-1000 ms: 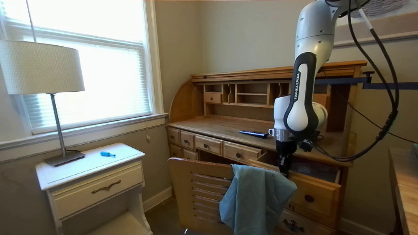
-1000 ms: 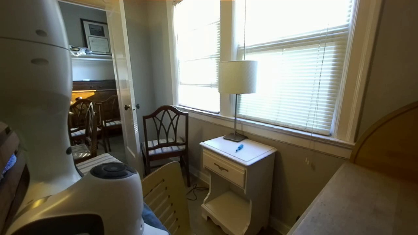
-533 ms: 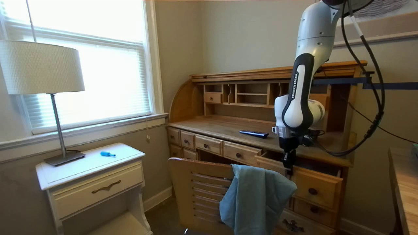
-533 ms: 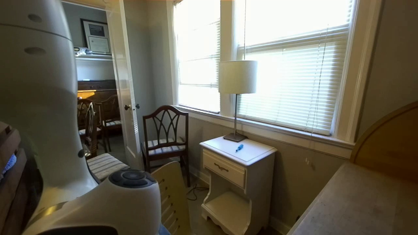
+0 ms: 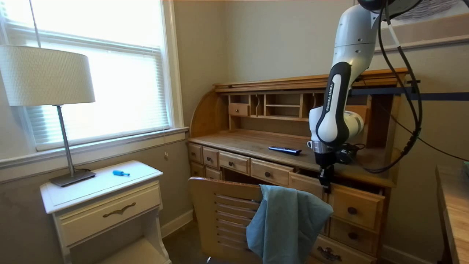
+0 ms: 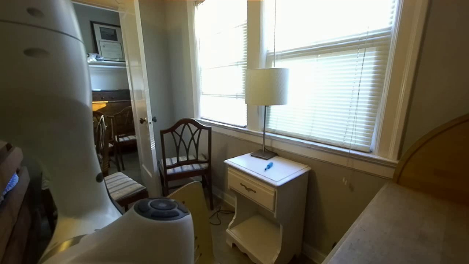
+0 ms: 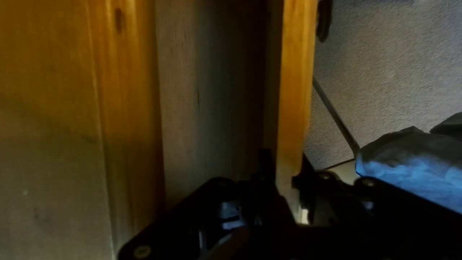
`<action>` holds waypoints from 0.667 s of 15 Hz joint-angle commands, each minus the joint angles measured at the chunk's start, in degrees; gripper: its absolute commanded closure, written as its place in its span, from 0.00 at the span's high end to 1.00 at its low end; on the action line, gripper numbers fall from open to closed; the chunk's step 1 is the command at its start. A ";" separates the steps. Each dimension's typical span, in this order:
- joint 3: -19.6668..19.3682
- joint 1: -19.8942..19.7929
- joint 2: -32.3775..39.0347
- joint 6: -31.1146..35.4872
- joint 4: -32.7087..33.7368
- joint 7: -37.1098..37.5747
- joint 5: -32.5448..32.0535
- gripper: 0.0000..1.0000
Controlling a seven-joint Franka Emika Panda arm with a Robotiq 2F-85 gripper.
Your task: Close the right drawer.
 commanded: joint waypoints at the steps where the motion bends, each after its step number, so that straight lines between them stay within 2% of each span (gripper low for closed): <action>1: -2.76 -0.15 1.10 -3.32 0.05 0.17 -1.81 0.43; 2: -2.80 -0.06 0.66 -3.84 -0.27 0.23 -1.80 0.44; 5: -3.21 0.48 -0.90 -4.51 -1.90 0.54 -1.83 0.62; 8: -4.47 2.77 -2.97 -4.94 -4.36 1.79 -1.99 0.83; 10: -6.71 5.87 -5.21 -3.60 -6.89 3.76 -2.33 0.96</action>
